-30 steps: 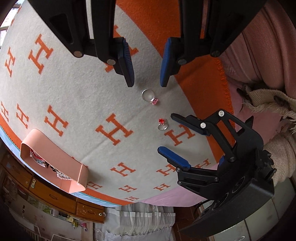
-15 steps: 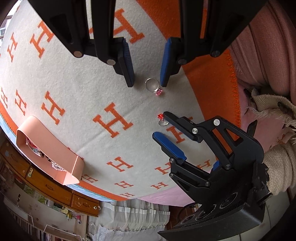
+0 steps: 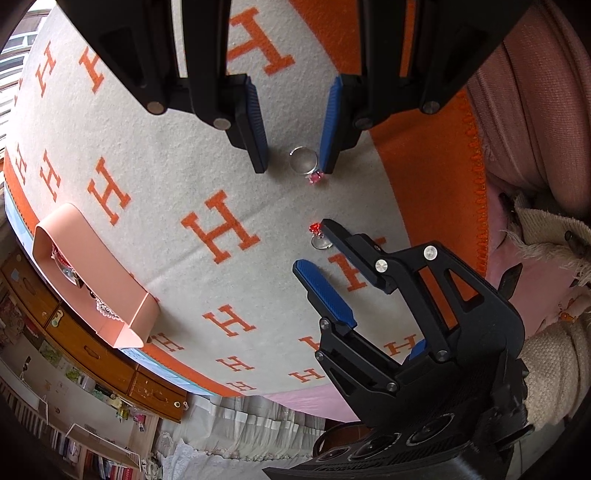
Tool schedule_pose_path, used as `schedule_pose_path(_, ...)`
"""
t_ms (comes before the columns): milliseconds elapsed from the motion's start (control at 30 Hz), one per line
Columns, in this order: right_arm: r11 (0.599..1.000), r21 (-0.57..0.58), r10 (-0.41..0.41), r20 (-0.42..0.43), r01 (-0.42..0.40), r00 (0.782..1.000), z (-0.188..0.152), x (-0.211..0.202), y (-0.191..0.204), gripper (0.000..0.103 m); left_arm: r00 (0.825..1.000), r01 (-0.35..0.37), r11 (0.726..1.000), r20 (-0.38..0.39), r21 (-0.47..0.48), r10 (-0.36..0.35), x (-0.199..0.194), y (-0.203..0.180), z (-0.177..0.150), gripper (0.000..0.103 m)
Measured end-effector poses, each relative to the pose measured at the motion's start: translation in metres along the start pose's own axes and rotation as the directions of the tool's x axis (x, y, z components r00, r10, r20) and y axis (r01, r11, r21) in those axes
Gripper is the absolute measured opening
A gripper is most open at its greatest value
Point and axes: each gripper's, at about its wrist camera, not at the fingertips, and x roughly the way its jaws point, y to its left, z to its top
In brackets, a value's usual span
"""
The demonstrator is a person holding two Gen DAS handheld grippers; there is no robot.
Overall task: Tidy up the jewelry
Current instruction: 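Grasp the red-stone ring with the left gripper while the right gripper grasps the pink-stone ring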
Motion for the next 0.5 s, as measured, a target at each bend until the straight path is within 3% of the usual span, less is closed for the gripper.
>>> schedule_pose_path(500,1.0,-0.023,0.018,-0.002,-0.018,1.0,0.0058,0.0038,-0.0011,0.031,1.0,0.023,1.0,-0.003,0.021,-0.023,0.0005,0.0018,0.002,0.029)
